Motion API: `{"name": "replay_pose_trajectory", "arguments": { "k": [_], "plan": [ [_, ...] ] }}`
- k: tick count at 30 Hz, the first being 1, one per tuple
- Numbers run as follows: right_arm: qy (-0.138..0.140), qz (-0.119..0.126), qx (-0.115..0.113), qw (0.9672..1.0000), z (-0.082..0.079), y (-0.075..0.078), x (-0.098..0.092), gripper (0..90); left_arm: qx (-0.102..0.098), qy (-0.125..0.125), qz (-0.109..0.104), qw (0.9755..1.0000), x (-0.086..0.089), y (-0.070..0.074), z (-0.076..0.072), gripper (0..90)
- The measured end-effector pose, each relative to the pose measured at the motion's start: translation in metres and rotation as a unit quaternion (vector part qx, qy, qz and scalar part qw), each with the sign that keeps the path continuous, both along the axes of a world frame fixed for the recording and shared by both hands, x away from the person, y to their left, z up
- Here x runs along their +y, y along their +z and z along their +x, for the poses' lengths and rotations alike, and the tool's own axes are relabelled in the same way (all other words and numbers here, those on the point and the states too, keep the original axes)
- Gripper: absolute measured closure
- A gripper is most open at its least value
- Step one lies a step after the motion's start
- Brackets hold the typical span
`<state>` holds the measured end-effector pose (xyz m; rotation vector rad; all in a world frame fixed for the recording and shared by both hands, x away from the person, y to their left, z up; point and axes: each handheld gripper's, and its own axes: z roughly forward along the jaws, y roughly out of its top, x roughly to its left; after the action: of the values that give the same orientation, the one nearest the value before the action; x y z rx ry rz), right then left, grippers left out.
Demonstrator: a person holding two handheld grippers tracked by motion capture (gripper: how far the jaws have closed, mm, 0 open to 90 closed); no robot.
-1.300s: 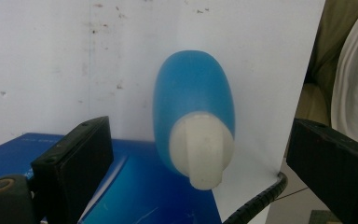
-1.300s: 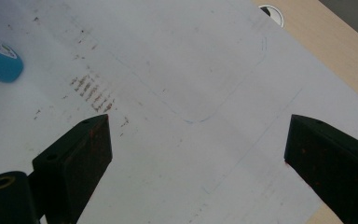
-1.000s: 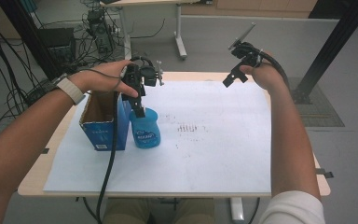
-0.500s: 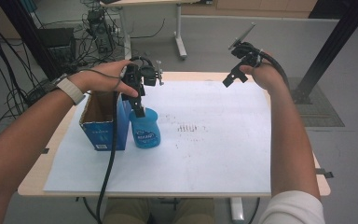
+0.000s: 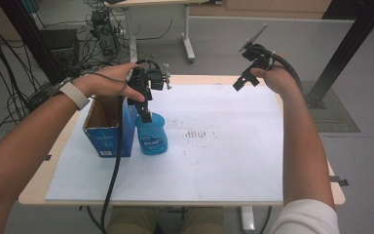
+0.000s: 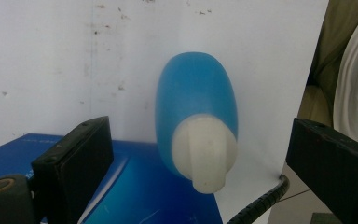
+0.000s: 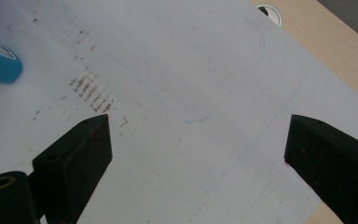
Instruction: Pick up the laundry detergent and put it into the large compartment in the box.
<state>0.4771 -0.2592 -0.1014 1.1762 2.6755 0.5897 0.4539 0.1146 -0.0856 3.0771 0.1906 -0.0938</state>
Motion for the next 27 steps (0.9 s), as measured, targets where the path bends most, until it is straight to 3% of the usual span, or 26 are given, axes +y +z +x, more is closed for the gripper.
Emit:
{"name": "replay_pose_trajectory", "arguments": {
  "k": [27],
  "plan": [
    [0.001, 0.001, -0.002, 1.0, -0.0007, 0.0, 0.0005, 7.3, 0.0, 0.004, 0.003, 1.0, -0.0002, -0.0054, -0.0013, 7.5]
  ]
}}
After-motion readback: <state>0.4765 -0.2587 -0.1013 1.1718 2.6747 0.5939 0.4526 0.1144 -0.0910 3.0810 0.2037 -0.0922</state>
